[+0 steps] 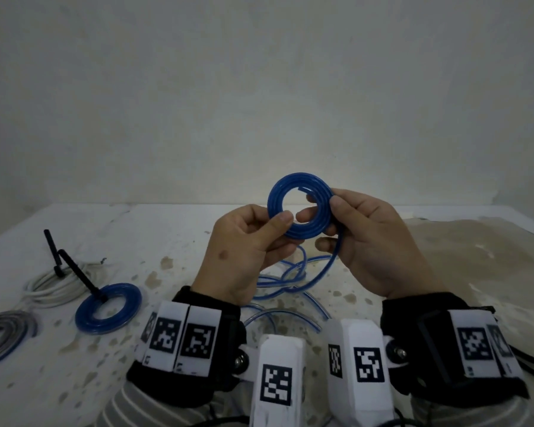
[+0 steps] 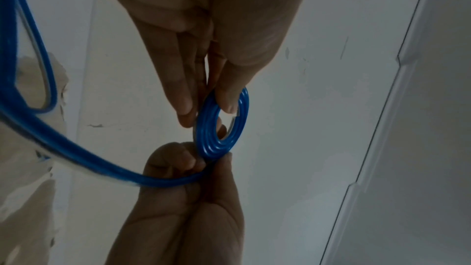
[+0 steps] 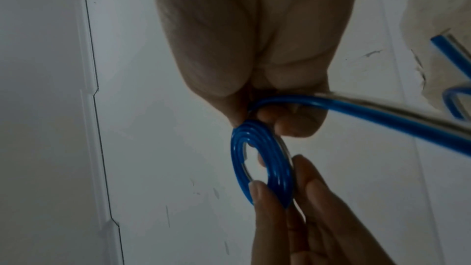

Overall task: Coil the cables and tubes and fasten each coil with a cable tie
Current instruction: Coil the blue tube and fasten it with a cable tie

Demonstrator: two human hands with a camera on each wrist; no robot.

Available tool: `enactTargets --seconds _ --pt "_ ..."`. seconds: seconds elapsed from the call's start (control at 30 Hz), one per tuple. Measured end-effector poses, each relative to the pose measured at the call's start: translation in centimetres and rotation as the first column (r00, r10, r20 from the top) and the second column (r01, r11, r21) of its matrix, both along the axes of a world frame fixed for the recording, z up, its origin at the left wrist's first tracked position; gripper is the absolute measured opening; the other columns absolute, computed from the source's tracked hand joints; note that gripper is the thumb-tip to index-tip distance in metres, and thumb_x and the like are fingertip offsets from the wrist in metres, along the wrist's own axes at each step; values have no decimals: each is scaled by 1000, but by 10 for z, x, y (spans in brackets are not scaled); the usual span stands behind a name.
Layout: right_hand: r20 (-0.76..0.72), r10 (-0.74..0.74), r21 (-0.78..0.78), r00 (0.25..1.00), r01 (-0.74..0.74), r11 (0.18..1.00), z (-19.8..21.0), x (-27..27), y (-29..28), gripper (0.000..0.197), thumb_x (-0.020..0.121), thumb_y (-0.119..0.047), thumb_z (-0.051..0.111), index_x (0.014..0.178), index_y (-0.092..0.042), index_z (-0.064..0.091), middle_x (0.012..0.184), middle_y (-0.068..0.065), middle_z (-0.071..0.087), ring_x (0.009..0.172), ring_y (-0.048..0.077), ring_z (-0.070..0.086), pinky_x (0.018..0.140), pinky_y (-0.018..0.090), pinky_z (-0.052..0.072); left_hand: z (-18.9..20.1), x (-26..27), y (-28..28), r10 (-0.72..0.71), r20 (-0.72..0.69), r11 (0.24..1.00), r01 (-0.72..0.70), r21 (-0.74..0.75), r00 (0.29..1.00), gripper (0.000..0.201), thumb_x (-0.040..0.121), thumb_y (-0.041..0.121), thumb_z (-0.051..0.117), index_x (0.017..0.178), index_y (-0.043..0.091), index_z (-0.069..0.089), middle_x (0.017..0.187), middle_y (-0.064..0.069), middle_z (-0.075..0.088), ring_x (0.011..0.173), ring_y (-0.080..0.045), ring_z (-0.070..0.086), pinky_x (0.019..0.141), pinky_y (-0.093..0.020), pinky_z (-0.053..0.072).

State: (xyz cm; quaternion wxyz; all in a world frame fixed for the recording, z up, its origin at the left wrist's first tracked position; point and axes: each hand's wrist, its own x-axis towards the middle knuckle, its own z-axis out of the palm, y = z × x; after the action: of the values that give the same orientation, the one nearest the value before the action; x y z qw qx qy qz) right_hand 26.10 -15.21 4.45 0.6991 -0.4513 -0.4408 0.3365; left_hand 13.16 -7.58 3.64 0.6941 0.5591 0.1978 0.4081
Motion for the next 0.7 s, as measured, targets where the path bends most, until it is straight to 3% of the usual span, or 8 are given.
enactTargets --seconds 0.13,0.27,0.37,0.47,0.57,0.7 --pt "-17 14 30 1000 -13 999 3 5 -2 25 95 -11 37 102 -7 61 64 -1 64 58 9 56 55 23 49 -2 0 -2 -121 -150 990 130 47 981 11 81 13 64 86 4 61 73 -9 69 65 -17 69 57 -22 55" --pt "-25 -19 59 999 21 998 2 10 -3 26 94 -9 38 99 -7 64 63 2 63 60 9 56 55 20 47 -8 9 -17 -208 -259 973 228 48 943 5 83 14 65 83 9 65 67 -3 67 64 -15 68 61 -25 57" --pt "74 -45 5 996 45 999 0 16 -5 27 95 -6 39 95 -9 66 64 4 61 60 9 55 55 19 47 -10 10 -16 -183 -332 964 235 124 926 6 82 14 66 87 11 64 76 -8 69 70 -17 69 67 -29 58" --pt "250 -62 -60 966 79 995 -2 17 -6 27 94 -5 43 92 -14 68 65 2 65 64 12 59 61 18 50 -4 4 -8 -99 -317 959 176 222 943 14 80 14 68 94 12 64 93 -19 69 82 -27 68 74 -39 57" --pt "396 -33 -89 918 74 993 -3 10 -5 27 94 -5 45 90 -18 68 66 2 66 63 10 59 62 19 48 3 -5 0 -69 -277 958 141 248 958 12 82 11 64 93 12 68 82 -13 73 72 -20 68 73 -36 58" --pt "501 0 -105 866 61 993 0 3 -5 27 94 -5 45 93 -20 68 70 5 69 65 5 62 63 13 47 3 -13 5 -50 -358 945 161 286 933 9 81 8 66 89 7 70 69 -7 73 65 -16 70 62 -26 58"
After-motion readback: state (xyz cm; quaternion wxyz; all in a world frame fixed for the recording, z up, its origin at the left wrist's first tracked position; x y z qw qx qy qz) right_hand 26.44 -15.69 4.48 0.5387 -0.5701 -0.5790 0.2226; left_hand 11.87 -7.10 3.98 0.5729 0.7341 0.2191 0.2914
